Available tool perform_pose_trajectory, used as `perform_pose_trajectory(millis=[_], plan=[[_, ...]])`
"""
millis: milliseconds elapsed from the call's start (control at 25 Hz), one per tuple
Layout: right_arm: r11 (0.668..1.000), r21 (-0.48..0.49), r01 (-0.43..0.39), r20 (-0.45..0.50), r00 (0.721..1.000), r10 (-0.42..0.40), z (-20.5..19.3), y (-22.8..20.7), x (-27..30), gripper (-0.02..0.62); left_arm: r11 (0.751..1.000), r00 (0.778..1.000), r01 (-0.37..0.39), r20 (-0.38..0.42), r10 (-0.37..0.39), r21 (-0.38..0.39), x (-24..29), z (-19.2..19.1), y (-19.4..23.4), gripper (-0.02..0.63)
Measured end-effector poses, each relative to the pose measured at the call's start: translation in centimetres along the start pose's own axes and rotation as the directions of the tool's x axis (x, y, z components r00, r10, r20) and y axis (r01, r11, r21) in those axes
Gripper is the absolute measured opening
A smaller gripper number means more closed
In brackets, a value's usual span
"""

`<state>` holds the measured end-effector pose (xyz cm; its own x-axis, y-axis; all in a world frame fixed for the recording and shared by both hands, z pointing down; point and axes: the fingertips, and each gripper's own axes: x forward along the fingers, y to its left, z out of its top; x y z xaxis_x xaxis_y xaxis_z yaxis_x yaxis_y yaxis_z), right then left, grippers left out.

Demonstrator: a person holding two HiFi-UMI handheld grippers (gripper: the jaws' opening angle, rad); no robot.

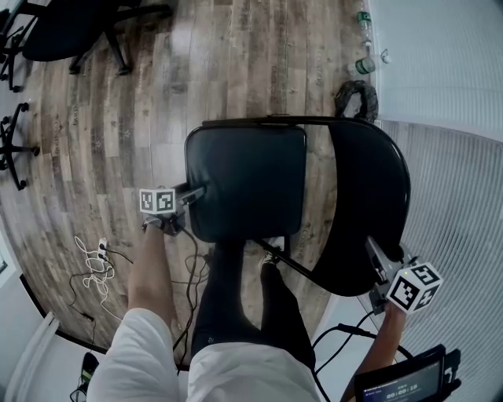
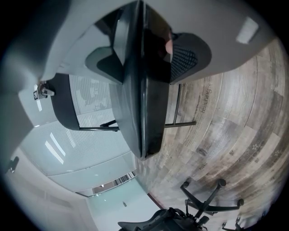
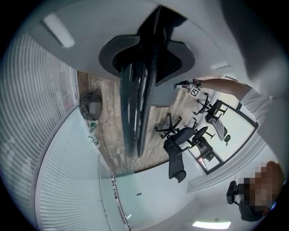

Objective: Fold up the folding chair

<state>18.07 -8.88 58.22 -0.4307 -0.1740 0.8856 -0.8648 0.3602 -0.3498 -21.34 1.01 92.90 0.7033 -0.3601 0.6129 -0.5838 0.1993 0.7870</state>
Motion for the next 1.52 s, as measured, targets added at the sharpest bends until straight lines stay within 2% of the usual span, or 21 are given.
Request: perform_pose_trajectory(millis=[440,880,1160,1520], plan=[[0.999,-0.011,0.031,-0.006,1.000,-0.031,0.3,1.1,-0.8,0.098,1.000,1.000,-0.023,0.015,0.023,0.009,-0.4,-0.1,-1.9,0.321],[1.000,0.003,0.005,-0.001,1.000,-0.005,1.2,3.3,-1.3,0.082,0.999,0.999,-0.028,0.040,0.027,0.020,-1.2,0.3,-3.7,0.311],[0.999,0.029,-0.035,-0.011,0.999,0.035,1.2,2.4,-1.8,0.064,0.997,0.997,-0.063,0.045,0.061,0.038,-1.1,0.8,-5.4,0.310],[0.998,0.028,-0.049,0.001,0.999,0.049,1.5,1.2,-2.4,0.065,0.993,0.992,-0.099,0.087,0.093,0.065,-1.3,1.4,-7.1,0.302]])
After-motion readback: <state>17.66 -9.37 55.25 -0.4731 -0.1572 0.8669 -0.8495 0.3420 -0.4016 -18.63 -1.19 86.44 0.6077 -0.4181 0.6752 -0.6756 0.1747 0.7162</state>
